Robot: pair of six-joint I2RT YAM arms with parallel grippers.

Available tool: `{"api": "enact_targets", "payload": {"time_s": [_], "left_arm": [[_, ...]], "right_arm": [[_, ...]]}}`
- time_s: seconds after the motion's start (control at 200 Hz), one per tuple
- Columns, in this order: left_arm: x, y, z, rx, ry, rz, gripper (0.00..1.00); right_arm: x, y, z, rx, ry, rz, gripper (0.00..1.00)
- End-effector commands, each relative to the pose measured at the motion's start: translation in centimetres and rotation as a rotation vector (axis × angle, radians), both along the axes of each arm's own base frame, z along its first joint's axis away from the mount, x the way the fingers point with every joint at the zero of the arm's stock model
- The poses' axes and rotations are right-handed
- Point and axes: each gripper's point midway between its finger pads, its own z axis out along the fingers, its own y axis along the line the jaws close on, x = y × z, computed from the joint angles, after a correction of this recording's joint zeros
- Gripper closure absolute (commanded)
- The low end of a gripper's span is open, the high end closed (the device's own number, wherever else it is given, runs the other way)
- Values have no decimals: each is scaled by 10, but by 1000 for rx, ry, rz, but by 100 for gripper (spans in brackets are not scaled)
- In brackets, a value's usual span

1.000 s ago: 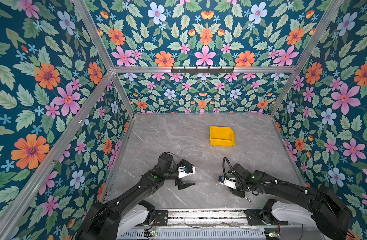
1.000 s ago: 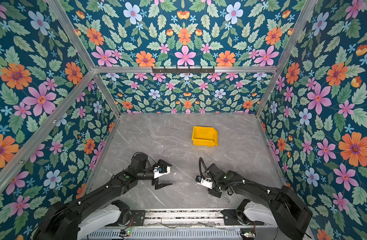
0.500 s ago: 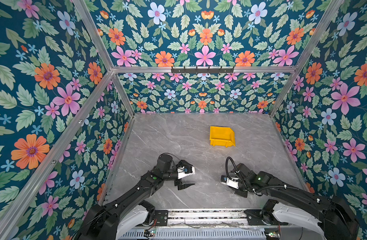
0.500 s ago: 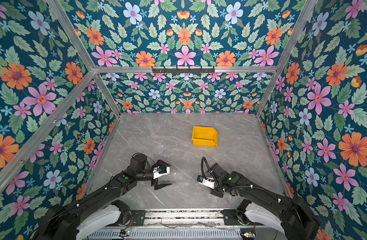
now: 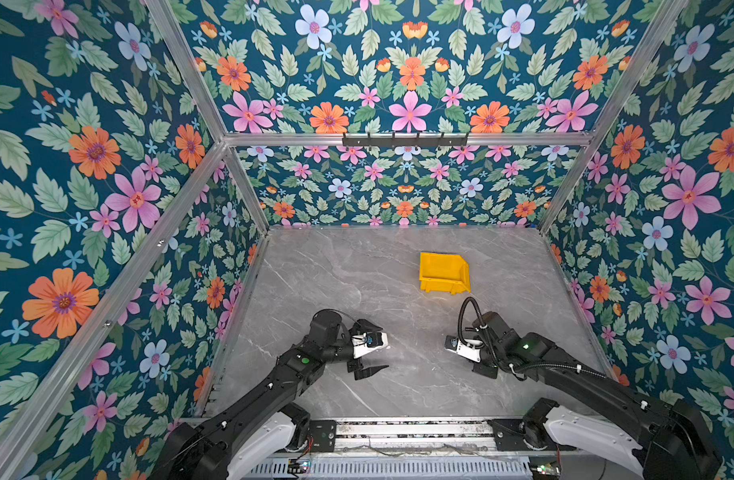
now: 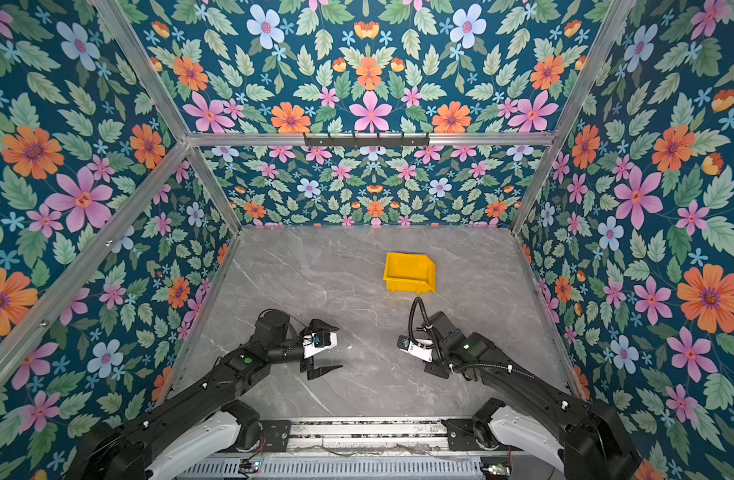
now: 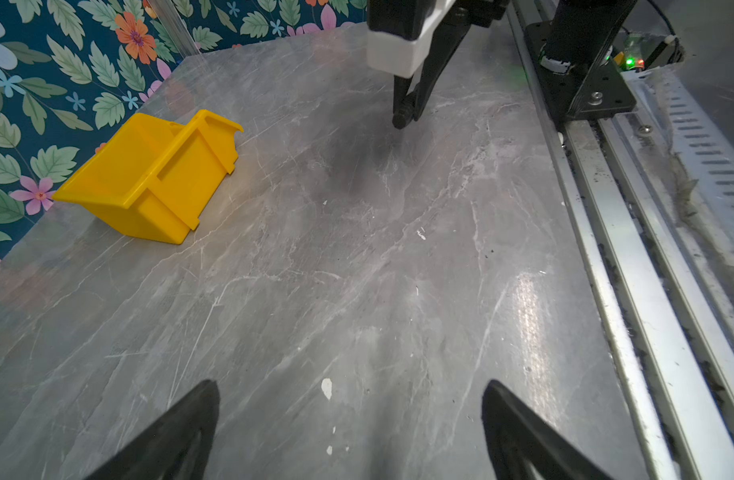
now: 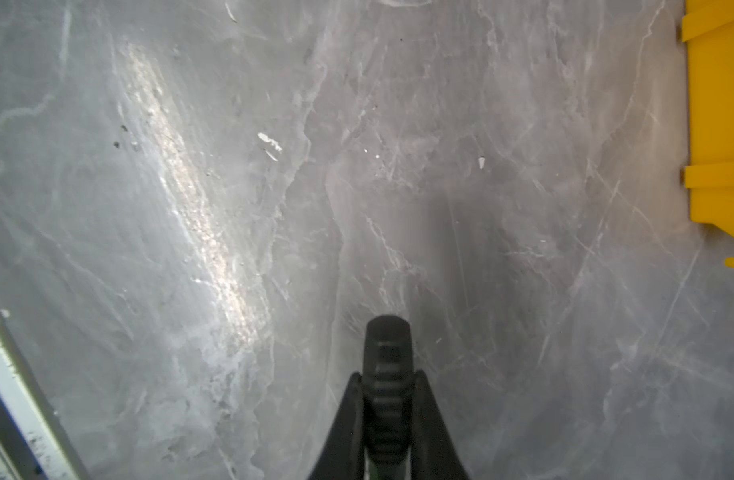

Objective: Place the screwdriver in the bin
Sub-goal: 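Lift the screwdriver with the right gripper and carry it over the yellow bin, then lower the screwdriver into the yellow bin and open the right gripper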

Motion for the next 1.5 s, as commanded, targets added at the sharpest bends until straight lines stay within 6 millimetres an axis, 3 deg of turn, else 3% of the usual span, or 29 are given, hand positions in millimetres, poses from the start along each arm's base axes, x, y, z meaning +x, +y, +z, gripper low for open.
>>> {"api": "enact_targets", "payload": {"time_s": [0.0, 0.255, 0.495, 0.74, 0.97, 1.0, 1.266, 1.496], "left_arm": [[8, -4, 12, -60, 15, 46, 0], [30, -3, 31, -127, -12, 164, 0], [66, -14, 47, -81, -85, 201, 0], [75, -30, 54, -128, -62, 157, 0], [88, -31, 65, -140, -61, 206, 0], [88, -31, 65, -144, -57, 211, 0], [87, -26, 68, -161, -50, 245, 0], [85, -13, 67, -161, -58, 312, 0]], "right_arm": [[28, 3, 23, 15, -94, 21, 100], [76, 7, 56, 42, -173, 51, 100], [149, 5, 96, 68, -341, 10, 100], [205, 23, 118, 101, -436, 56, 100], [247, 49, 121, 163, -446, 109, 100], [254, 53, 104, 159, -412, 114, 100], [284, 70, 81, 203, -369, 136, 100], [296, 77, 61, 232, -342, 131, 100]]}}
